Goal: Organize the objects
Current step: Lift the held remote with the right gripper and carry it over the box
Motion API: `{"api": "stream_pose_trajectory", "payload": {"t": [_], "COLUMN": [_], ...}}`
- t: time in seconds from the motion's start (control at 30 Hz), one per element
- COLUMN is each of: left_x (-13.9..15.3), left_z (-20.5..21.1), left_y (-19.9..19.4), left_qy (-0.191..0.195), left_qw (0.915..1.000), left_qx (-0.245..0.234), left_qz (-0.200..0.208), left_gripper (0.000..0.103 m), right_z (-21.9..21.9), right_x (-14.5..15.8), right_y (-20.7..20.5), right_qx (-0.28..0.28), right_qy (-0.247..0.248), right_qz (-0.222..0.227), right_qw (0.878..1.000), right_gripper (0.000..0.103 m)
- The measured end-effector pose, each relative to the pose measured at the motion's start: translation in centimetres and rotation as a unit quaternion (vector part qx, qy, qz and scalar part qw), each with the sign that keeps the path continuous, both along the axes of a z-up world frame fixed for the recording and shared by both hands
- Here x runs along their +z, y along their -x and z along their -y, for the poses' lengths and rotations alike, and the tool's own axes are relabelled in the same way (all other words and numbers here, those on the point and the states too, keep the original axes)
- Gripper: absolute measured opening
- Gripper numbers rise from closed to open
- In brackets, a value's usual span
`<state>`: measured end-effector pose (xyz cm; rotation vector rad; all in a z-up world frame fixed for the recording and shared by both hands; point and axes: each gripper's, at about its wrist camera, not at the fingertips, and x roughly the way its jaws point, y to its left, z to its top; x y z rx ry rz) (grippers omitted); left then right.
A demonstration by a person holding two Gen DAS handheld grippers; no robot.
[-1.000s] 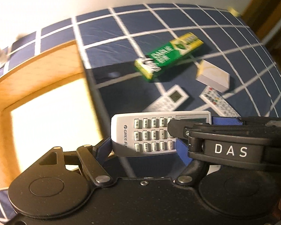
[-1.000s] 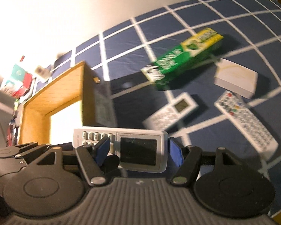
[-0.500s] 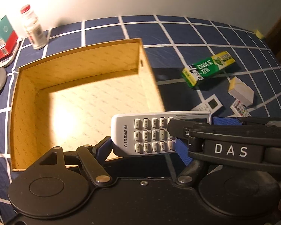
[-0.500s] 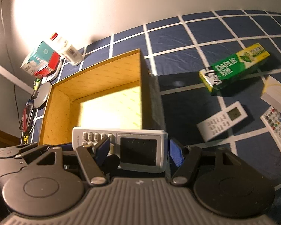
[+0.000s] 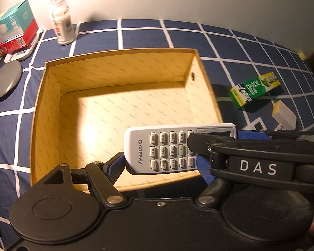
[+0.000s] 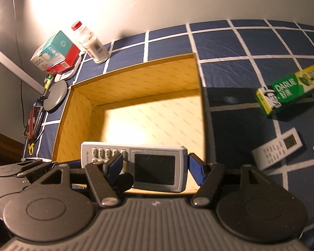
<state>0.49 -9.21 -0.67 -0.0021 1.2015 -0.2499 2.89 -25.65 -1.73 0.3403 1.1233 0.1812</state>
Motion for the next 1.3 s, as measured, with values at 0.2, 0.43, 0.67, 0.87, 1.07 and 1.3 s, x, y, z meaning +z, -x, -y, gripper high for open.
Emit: {"api": "stream_pose_trajectory", "payload": {"t": [0.2, 0.43, 0.67, 0.87, 1.07, 1.3], "left_x": [-1.0, -2.9, -5.4, -8.0, -10.6, -12.7], "left_z": [-1.9, -3.7, -5.1, -6.2, -7.0, -7.6], "left_y": [-2.3, -5.8, -9.5, -12.3, -14.8, -16.7], "left_qy": [0.005, 0.012, 0.010, 0.009, 0.007, 0.008], "left_qw": [0.9998, 0.9992, 0.9985, 0.9974, 0.9961, 0.9951], "left_qx": [0.016, 0.032, 0.039, 0.046, 0.047, 0.045], "left_qz": [-0.005, -0.019, -0.037, -0.055, -0.074, -0.088], "left_gripper": [0.073, 0.073, 0.072, 0.072, 0.072, 0.072], "right_z": [-1.8, -3.4, -4.5, -5.2, -5.6, -6.0], "right_x": [-0.8, -2.5, -4.8, -7.5, -10.0, -12.1], "right_y": [-2.9, -7.1, -11.3, -14.6, -17.1, -19.1], "right_qx": [0.015, 0.029, 0.040, 0.046, 0.046, 0.044], "right_qy": [0.004, 0.011, 0.010, 0.007, 0.003, 0.004], "right_qz": [-0.004, -0.016, -0.031, -0.051, -0.070, -0.085], "right_qw": [1.000, 0.999, 0.999, 0.998, 0.996, 0.995], "right_gripper": [0.067, 0.067, 0.067, 0.067, 0.067, 0.067]}}
